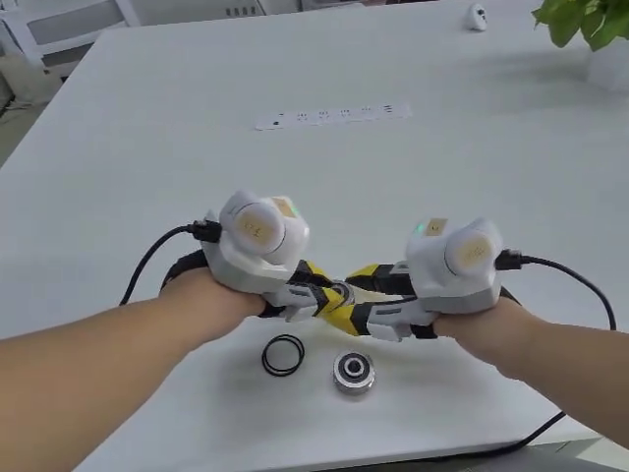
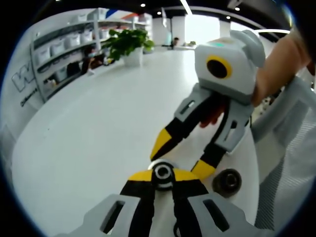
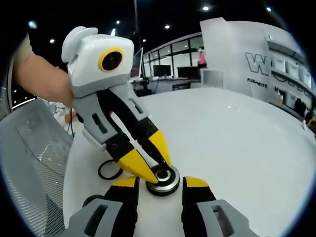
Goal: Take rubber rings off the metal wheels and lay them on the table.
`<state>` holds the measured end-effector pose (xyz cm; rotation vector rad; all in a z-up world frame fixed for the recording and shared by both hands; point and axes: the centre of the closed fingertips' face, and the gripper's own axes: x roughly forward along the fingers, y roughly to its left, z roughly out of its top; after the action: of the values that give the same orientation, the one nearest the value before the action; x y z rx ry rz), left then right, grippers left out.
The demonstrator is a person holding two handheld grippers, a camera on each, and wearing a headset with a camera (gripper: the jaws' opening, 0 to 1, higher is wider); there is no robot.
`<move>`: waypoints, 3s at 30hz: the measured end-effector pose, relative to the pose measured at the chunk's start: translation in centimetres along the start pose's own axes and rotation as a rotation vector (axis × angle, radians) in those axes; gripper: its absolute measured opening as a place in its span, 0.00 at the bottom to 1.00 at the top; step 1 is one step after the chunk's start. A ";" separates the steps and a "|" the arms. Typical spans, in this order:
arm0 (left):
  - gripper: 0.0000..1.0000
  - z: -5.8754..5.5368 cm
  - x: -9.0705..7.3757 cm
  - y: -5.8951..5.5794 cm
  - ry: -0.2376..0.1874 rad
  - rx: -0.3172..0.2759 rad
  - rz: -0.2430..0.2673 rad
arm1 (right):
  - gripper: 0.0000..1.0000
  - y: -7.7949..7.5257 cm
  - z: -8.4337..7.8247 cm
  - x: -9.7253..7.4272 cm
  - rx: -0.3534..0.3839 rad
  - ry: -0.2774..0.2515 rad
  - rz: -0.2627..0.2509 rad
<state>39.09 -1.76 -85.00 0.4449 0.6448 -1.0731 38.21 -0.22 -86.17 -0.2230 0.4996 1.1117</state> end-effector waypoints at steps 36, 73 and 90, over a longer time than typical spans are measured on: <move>0.12 -0.1 0.0 0.0 -0.006 -0.029 0.011 | 0.03 -0.9 -1.2 -1.4 0.046 0.015 -0.027; 0.11 -0.3 -0.1 -0.4 0.022 -0.015 0.042 | 0.00 -1.2 0.4 -2.3 0.311 -0.080 -0.045; 0.11 -0.2 -0.1 -0.4 0.025 -0.020 0.044 | 0.00 -0.5 0.6 -2.2 0.346 -0.096 -0.007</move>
<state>38.62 -1.71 -85.12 0.4542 0.6649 -1.0201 38.05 -1.92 -84.58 0.1298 0.5949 1.0063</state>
